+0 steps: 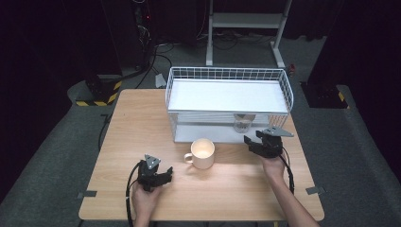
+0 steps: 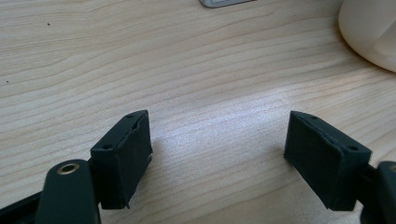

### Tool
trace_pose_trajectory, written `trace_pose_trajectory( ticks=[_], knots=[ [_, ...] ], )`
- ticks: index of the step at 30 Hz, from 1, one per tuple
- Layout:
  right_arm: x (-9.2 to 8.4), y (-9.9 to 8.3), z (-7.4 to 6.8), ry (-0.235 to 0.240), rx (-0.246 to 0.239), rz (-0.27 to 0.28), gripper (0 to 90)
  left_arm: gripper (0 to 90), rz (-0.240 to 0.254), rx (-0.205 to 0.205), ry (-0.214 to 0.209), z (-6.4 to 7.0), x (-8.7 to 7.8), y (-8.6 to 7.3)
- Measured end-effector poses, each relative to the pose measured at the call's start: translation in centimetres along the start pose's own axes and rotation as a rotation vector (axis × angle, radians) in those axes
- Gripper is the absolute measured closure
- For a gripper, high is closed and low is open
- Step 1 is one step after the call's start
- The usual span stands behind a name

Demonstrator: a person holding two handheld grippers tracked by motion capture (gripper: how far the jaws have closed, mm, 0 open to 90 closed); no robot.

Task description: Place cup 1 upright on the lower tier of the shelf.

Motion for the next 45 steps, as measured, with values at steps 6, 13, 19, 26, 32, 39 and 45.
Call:
trace_pose_trajectory(
  ticks=[6, 13, 19, 26, 32, 39, 45],
  knots=[
    [-0.6, -0.4, 0.2, 0.007, 0.012, 0.015, 37.5, 22.9, 0.000, 0.000, 0.000, 0.0, 0.0, 0.0],
    [-1.2, -0.9, 0.5, 0.009, 0.021, 0.023, 36.0, 22.9, 0.000, 0.000, 0.000, 0.0, 0.0, 0.0],
    [-1.7, -1.2, 0.7, 0.011, 0.025, 0.020, 35.0, 22.9, 0.000, 0.000, 0.000, 0.0, 0.0, 0.0],
    [-2.3, -1.4, 0.7, 0.015, 0.027, 0.034, 34.9, 22.9, 0.000, 0.000, 0.000, 0.0, 0.0, 0.0],
    [-2.7, -1.7, 0.7, 0.015, 0.027, 0.046, 34.9, 22.9, 0.000, 0.000, 0.000, 0.0, 0.0, 0.0],
    [-3.4, -2.1, 0.8, 0.015, 0.027, 0.058, 34.9, 22.9, 0.000, 0.000, 0.000, 0.0, 0.0, 0.0],
    [-3.8, -2.6, 1.0, 0.017, 0.037, 0.058, 34.9, 22.9, 0.003, -0.004, 0.000, 0.0, 0.0, 0.0]
  ],
)
Point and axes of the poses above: each handheld gripper's, and its own axes: x roughly forward along the jaws, y roughly out of its top, z roughly to its right, the point moved 6 cm from there along x, roughly forward along the jaws, and after that the axes turned 11 degrees about -z, right-handed, at the moved point
